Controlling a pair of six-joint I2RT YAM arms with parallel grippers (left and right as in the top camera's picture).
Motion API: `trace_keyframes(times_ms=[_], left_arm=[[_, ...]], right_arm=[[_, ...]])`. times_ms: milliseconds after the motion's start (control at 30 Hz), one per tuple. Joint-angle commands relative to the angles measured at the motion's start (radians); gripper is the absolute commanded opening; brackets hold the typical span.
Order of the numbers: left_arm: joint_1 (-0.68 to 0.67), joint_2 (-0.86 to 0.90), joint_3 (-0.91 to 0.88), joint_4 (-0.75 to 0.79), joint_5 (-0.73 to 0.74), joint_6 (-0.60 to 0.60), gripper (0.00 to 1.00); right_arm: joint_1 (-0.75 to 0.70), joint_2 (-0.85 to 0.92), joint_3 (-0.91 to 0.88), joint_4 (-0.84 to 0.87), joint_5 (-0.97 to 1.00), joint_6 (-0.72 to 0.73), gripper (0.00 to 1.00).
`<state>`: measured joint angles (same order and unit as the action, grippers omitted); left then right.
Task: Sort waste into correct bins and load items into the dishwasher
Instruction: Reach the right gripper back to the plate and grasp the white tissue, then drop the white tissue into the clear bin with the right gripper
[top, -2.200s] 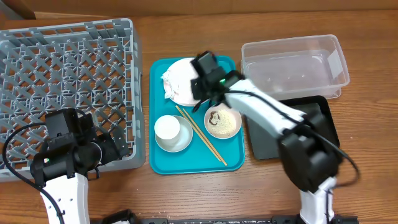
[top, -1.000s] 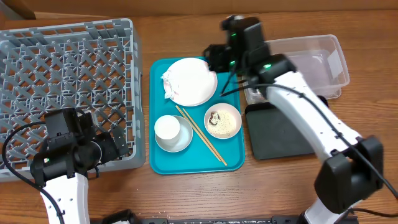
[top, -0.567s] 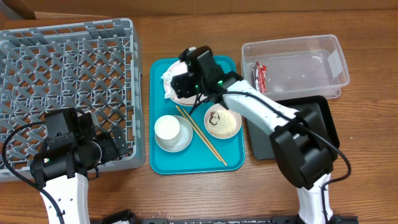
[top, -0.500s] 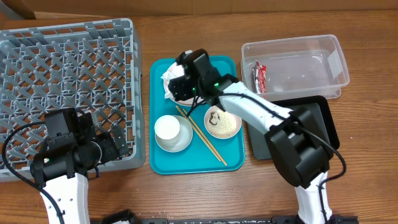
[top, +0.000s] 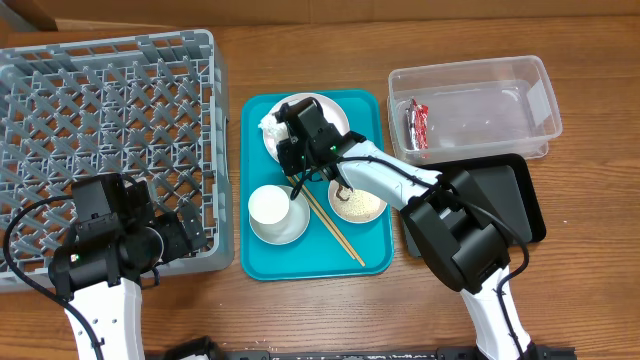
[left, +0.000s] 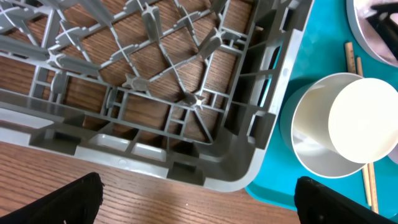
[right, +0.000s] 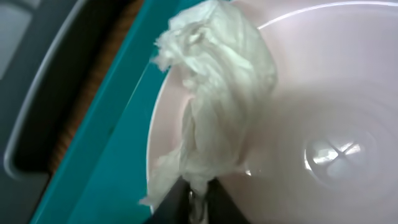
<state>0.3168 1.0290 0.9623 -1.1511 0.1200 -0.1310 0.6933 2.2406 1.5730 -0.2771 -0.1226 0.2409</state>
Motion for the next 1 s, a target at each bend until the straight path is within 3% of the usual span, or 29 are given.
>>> trace_keyframes(times_ms=[0,267,433,500,700,867,967], left_arm=[[0.008,0.004,0.023,0.003,0.01,0.012,1.0],[0.008,0.004,0.023,0.004,0.01,0.011,1.0],[0.008,0.004,0.023,0.005,0.01,0.011,1.0],[0.008,0.004,0.023,0.015,0.011,0.011,1.0],[0.008,0.004,0.023,0.019,0.011,0.011,1.0],[0.008,0.004,0.023,0.026,0.011,0.011,1.0],[0.008,0.004,0.023,0.026,0.011,0.011,1.0]], right_arm=[[-0.005,-0.008,0.02,-0.002,0.01,-0.002,0.04],[-0.051,-0.23,0.02,-0.105,0.175,-0.002,0.04],[-0.119,-0.391,0.02,-0.245,0.219,-0.002,0.04],[-0.203,-0.446,0.019,-0.387,0.22,0.065,0.04],[-0.356,-0.45,0.011,-0.604,0.219,0.21,0.04],[-0.448,-0.45,0.003,-0.674,0.173,0.209,0.04],[-0.484,-0.45,0.003,-0.68,0.135,0.192,0.15]])
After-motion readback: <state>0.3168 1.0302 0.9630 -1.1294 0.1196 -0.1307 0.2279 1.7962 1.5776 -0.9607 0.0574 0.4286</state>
